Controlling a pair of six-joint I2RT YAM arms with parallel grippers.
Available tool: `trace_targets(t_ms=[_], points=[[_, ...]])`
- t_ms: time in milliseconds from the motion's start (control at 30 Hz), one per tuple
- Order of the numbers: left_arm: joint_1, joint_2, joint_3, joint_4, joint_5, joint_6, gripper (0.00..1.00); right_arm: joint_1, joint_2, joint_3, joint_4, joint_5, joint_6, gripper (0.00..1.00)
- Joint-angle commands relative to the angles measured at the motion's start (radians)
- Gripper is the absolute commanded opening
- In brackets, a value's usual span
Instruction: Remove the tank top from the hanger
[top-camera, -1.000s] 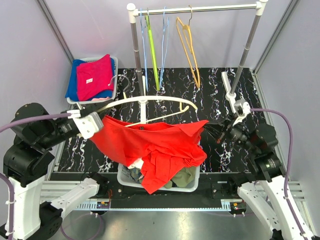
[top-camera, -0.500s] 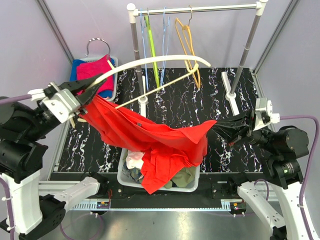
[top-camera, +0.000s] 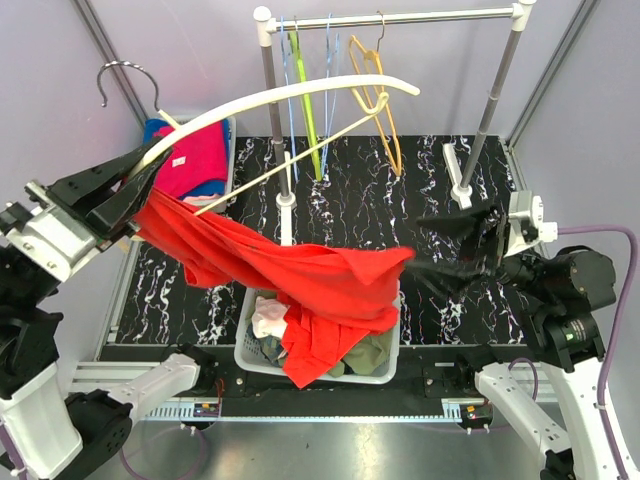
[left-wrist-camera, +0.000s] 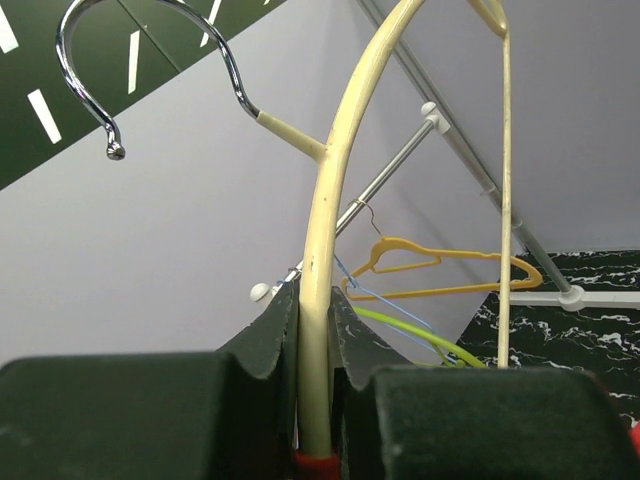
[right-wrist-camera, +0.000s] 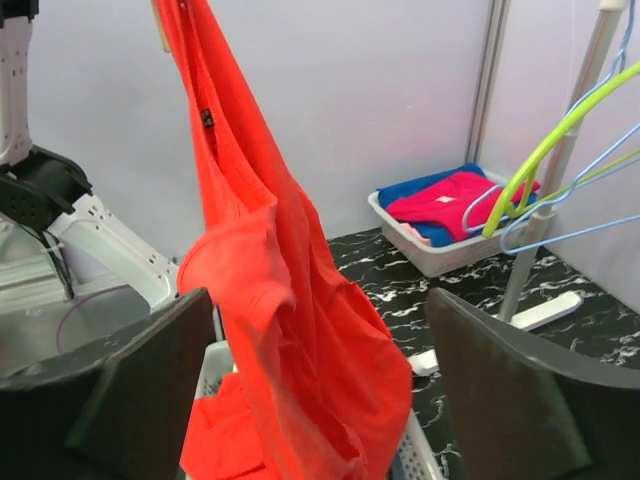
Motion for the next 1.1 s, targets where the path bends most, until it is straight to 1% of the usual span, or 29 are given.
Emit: trace_targets(t_ms=[0,100,167,200,233,267,333,367,433,533,633,767,833,867,900,1000,1033,1067], points=[[0.016,-0.037,0.014,0.107,0.046,-0.041,0.02,0.002,-0.005,-0.053,-0.023,-0.012,-0.032,1.00],[0.025,-0.059,-0.021,0.107,0.074,-0.058,0.02,0.004,-0.016,-0.030,-0.155,0.058,-0.115,1.00],[0.026,-0.089,-0.096,0.109,0.101,-0.058,0.02,0.002,-0.040,-0.011,-0.183,0.110,-0.156,1.00],[0.026,-0.102,-0.125,0.107,0.115,-0.058,0.02,0.004,-0.066,0.016,-0.202,0.118,-0.171,1.00],[0.026,-0.112,-0.186,0.107,0.123,-0.058,0.02,0.002,-0.073,0.034,-0.219,0.124,-0.190,1.00],[0.026,-0.129,-0.208,0.107,0.137,-0.075,0.02,0.004,-0.080,0.056,-0.238,0.149,-0.220,1.00],[0.026,-0.142,-0.257,0.101,0.158,-0.084,0.02,0.002,-0.076,0.125,-0.315,0.173,-0.283,1.00],[0.028,-0.149,-0.306,0.101,0.181,-0.090,0.02,0.002,-0.073,0.145,-0.355,0.198,-0.293,1.00],[0.026,-0.148,-0.343,0.101,0.216,-0.119,0.01,0.002,-0.068,0.185,-0.360,0.227,-0.331,1.00],[0.026,-0.139,-0.411,0.101,0.262,-0.144,0.00,0.004,-0.060,0.222,-0.335,0.252,-0.343,1.00],[0.026,-0.129,-0.464,0.101,0.336,-0.181,0.00,0.004,-0.037,0.255,-0.291,0.221,-0.346,1.00],[0.016,-0.117,-0.507,0.087,0.405,-0.167,0.00,0.004,0.013,0.297,-0.269,0.081,-0.369,1.00],[-0.004,-0.111,-0.527,0.072,0.419,-0.147,0.00,0.004,0.053,0.317,-0.269,0.037,-0.371,1.00],[-0.013,-0.111,-0.538,0.066,0.417,-0.129,0.00,0.002,0.084,0.328,-0.268,0.023,-0.371,1.00],[-0.045,-0.115,-0.565,0.061,0.407,-0.107,0.00,0.004,0.099,0.334,-0.269,0.013,-0.371,1.00],[-0.124,-0.122,-0.596,0.029,0.338,0.021,0.00,0.004,0.162,0.346,-0.257,-0.030,-0.362,1.00],[-0.139,-0.116,-0.603,0.000,0.309,0.090,0.00,0.004,0.176,0.349,-0.250,-0.065,-0.347,1.00],[-0.148,-0.111,-0.601,-0.014,0.296,0.120,0.00,0.004,0.206,0.357,-0.248,-0.092,-0.336,1.00]])
